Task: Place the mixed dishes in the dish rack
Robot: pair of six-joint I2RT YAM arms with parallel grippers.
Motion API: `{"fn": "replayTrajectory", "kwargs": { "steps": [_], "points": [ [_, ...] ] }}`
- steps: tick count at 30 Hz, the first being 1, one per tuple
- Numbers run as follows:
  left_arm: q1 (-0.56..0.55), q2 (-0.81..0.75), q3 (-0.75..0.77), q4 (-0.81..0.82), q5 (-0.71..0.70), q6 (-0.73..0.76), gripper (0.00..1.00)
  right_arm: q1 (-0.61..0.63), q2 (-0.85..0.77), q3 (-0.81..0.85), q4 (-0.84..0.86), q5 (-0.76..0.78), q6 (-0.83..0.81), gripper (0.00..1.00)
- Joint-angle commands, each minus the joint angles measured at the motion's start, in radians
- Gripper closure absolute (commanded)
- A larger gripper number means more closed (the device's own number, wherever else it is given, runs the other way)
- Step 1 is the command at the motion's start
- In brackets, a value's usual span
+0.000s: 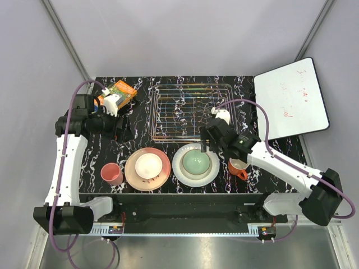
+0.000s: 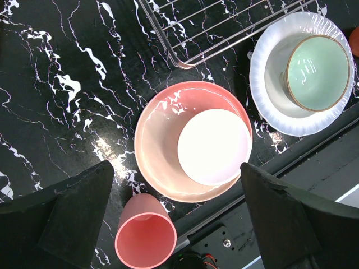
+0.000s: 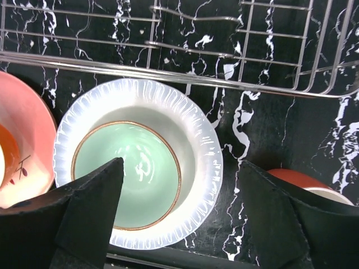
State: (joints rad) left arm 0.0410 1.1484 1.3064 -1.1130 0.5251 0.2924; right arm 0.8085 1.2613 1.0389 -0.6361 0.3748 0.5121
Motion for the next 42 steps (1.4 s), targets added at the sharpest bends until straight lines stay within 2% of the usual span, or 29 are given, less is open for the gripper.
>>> {"fn": "replayTrajectory", "kwargs": {
  "steps": [1,2,4,9,18,27,31,32,36,38,42],
  "points": [
    [0.002,-0.006,0.014,0.012,0.001,0.011,0.01,-0.002,-0.036,-0.043,0.065,-0.048,0.016,0.06],
    [0.003,-0.001,0.017,0.012,0.003,0.011,0.01,-0.002,-0.033,-0.051,0.073,-0.047,0.017,0.01],
    [0.003,0.001,0.019,0.013,0.006,0.016,0.01,-0.002,-0.019,-0.077,0.075,-0.031,0.023,0.0],
    [0.002,0.011,0.037,0.015,0.015,0.011,0.01,-0.002,0.059,-0.118,0.096,-0.016,0.068,0.13],
    [0.002,-0.009,0.057,0.03,0.029,0.007,0.01,-0.002,0.104,-0.212,0.272,-0.135,0.062,0.29],
    [0.0,-0.029,0.044,0.035,0.007,0.008,0.01,-0.002,0.159,-0.254,0.354,-0.217,0.078,0.36],
    [-0.003,-0.033,0.044,0.038,0.001,0.01,0.01,-0.002,0.184,-0.258,0.369,-0.224,0.083,0.6],
    [-0.001,-0.033,0.044,0.036,0.001,0.011,0.01,0.0,0.184,-0.254,0.369,-0.224,0.083,0.72],
    [-0.003,-0.033,0.033,0.044,-0.008,0.013,0.01,0.0,0.17,-0.252,0.366,-0.223,0.074,0.93],
    [-0.001,-0.033,0.028,0.047,-0.01,0.014,0.01,0.0,0.156,-0.254,0.362,-0.212,0.065,1.0],
    [-0.003,-0.026,0.024,0.056,-0.013,0.013,0.01,0.0,0.069,-0.225,0.293,-0.148,0.028,1.0]
  ]
}}
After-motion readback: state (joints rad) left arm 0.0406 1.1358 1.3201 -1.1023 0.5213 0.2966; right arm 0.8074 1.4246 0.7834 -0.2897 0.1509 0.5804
